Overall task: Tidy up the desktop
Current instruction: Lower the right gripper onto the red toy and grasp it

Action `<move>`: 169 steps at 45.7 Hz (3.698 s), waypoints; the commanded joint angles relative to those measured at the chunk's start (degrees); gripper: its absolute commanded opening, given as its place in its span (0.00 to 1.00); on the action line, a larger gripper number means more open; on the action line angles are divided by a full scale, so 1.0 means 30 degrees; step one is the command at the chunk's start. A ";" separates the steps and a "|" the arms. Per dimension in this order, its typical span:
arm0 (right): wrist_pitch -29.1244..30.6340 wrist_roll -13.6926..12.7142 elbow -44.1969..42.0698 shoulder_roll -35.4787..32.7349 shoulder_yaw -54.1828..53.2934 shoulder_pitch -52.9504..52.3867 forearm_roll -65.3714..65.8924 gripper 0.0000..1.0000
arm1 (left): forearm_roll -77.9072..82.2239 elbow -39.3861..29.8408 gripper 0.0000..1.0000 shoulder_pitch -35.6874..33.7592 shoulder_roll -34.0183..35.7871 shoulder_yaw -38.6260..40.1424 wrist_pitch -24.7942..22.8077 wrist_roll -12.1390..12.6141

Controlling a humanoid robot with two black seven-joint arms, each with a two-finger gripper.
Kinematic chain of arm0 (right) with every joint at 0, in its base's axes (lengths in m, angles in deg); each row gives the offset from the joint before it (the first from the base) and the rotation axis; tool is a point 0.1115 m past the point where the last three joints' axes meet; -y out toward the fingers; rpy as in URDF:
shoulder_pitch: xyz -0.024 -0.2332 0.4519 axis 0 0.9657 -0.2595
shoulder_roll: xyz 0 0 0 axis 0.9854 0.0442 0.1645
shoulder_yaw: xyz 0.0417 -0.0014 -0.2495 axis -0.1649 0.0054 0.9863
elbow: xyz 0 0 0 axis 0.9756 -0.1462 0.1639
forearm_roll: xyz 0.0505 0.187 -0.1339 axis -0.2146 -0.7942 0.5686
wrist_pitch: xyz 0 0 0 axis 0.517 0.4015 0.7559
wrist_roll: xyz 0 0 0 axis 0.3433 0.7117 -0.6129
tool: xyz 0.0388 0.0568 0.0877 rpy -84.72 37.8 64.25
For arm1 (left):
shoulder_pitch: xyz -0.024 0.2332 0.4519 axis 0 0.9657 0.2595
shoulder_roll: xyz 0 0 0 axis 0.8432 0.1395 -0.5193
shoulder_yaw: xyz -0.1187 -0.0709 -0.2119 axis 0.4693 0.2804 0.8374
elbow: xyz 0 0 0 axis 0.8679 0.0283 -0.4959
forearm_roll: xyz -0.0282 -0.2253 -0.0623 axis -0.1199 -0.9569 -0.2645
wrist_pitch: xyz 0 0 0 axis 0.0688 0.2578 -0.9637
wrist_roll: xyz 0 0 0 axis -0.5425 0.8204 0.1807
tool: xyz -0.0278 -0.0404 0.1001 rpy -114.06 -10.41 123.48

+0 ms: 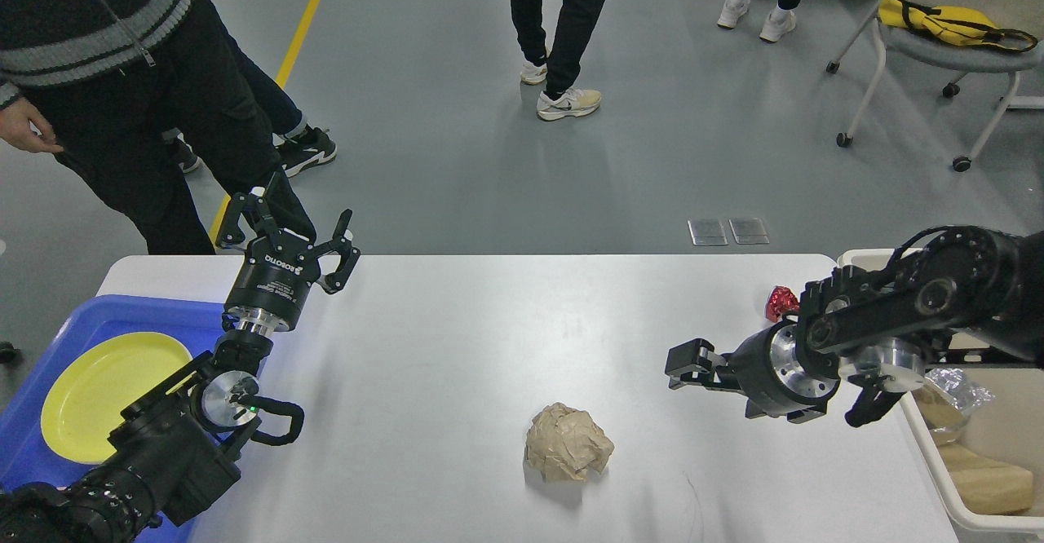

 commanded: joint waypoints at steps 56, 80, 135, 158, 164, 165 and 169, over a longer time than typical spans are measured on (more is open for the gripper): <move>-0.9917 0.0351 -0.7758 0.0970 0.3906 0.6477 0.8784 1.00 | -0.0006 0.0000 1.00 0.0000 -0.0009 0.0000 -0.0004 0.0000; -1.1090 0.0468 -1.6576 0.3401 0.6337 1.2512 0.9723 1.00 | -0.0006 0.0000 1.00 0.0000 -0.0009 0.0000 -0.0004 0.0000; -0.8307 0.0439 -2.5515 0.5219 1.1406 1.7581 0.5563 0.96 | -0.0006 0.0000 1.00 0.0000 -0.0009 0.0000 0.0025 0.0000; -0.6903 0.0410 -2.6598 0.5541 1.1466 1.7963 0.5533 0.81 | -0.0006 0.0000 1.00 0.0000 -0.0009 0.0000 -0.0004 0.0000; -0.6023 0.0410 -2.7564 0.5541 1.1466 1.8109 0.5533 0.75 | -0.0006 0.0000 1.00 0.0000 -0.0009 0.0000 0.0025 0.0000; -0.5935 0.0410 -2.7711 0.5541 1.1495 1.8197 0.5533 0.74 | -0.0006 0.0000 1.00 0.0000 -0.0009 0.0000 -0.0003 0.0000; -0.5612 0.0410 -2.7830 0.5541 1.1583 1.8373 0.5533 0.74 | -0.0006 0.0000 1.00 0.0000 -0.0009 0.0000 -0.0004 0.0000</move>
